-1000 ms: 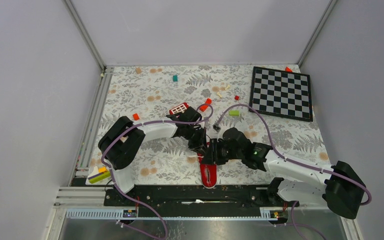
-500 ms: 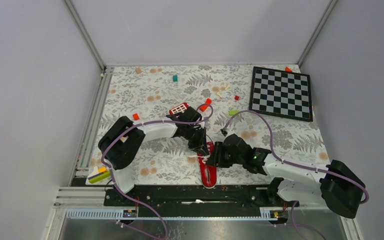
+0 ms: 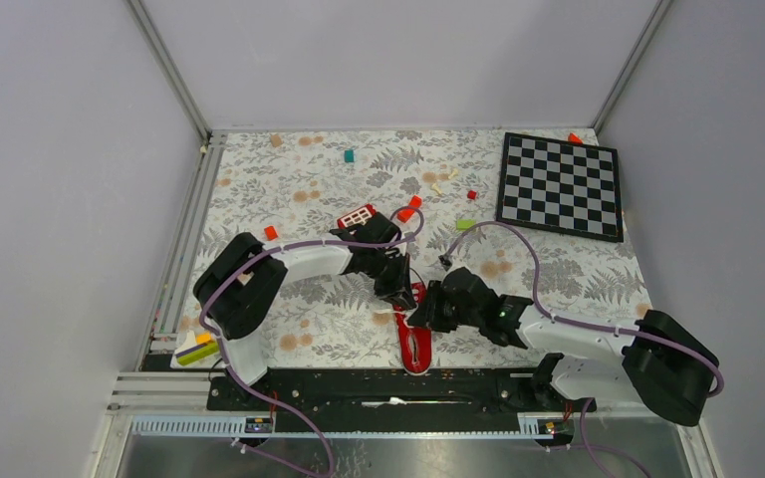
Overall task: Tie the shoes
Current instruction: Cross the shoelace with the shoelace.
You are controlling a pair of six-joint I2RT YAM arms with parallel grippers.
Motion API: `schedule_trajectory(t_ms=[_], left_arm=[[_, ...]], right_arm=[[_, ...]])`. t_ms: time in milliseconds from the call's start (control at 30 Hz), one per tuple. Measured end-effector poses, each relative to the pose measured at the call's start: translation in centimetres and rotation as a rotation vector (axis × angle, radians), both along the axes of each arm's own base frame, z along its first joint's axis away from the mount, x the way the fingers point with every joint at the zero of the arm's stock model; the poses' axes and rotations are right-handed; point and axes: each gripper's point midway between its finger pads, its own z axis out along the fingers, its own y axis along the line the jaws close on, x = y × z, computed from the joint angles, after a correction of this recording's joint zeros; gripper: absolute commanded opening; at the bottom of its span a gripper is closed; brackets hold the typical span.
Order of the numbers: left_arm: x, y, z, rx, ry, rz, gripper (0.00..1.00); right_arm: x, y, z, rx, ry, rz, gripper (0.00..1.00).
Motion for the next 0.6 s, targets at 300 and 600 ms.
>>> schedule_trajectory(t_ms=[300,600], left_arm=[[0.5,0.5,0.6,0.009,-0.035,0.022,0.00],[0.5,1.3,0.7,0.009,-0.047,0.044,0.00]], right_arm=[[-0.3,-0.3,-0.2,0.013,0.008,-0.010,0.00],[-1.5,-1.3,-0.4,0.007,0.013,0.018,0.00]])
